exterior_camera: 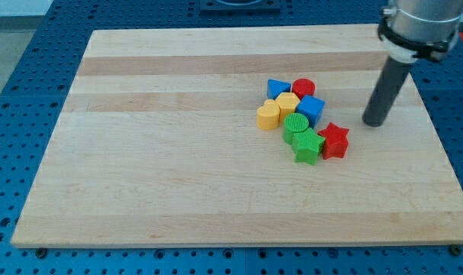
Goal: Move the blue blocks towards the top right of the board
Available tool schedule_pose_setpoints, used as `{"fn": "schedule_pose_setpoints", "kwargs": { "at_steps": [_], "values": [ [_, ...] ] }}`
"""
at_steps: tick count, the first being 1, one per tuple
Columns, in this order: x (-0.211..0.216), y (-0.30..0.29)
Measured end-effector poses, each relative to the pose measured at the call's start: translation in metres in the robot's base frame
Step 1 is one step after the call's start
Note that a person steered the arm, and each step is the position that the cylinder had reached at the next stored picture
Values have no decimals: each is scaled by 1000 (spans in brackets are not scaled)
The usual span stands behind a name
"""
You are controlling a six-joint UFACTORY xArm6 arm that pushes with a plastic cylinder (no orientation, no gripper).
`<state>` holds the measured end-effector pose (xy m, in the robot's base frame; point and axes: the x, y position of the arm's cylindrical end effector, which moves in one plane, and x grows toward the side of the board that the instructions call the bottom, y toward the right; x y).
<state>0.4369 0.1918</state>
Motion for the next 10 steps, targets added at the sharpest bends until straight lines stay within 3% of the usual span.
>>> {"fn": "schedule_pose_setpoints", "kwargs": {
  "at_steps": [4, 8, 10],
  "values": [
    [0, -25],
    [-20, -131],
    [-55, -174]
  ]
}}
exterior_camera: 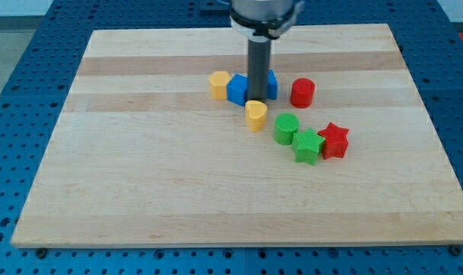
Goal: Move the blue blocks towards the top right of the board
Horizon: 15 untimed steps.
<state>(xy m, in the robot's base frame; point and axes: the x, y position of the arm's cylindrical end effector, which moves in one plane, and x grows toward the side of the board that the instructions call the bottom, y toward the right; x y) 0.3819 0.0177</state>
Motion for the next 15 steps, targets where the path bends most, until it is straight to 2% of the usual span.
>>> {"fn": "schedule_pose_setpoints", "kwargs": {
  "at_steps": [3, 4, 5, 6, 8, 9, 10, 11, 12, 13, 14, 15],
  "values": [
    [-7, -1],
    [-62, 0],
    [-69, 0],
    [-28, -24],
    [-17, -62],
    [16, -52],
    [41, -94],
    [14, -145],
    [-16, -101],
    [-12, -3],
    [-21, 13],
    [-22, -28]
  ]
}}
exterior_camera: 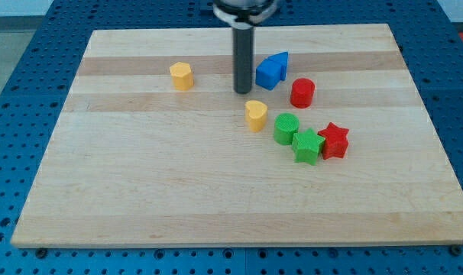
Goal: Move the blue blocks towards the top right of the board
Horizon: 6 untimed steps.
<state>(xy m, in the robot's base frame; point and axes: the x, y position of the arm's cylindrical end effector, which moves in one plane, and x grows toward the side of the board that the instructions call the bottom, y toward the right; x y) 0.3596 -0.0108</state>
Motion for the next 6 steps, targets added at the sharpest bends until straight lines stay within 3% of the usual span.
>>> {"fn": "schedule_pose_setpoints", "kwargs": {
  "at_steps": [2, 5, 6],
  "values": [
    [-17, 70],
    [-46, 66],
    [-26, 64]
  ]
}}
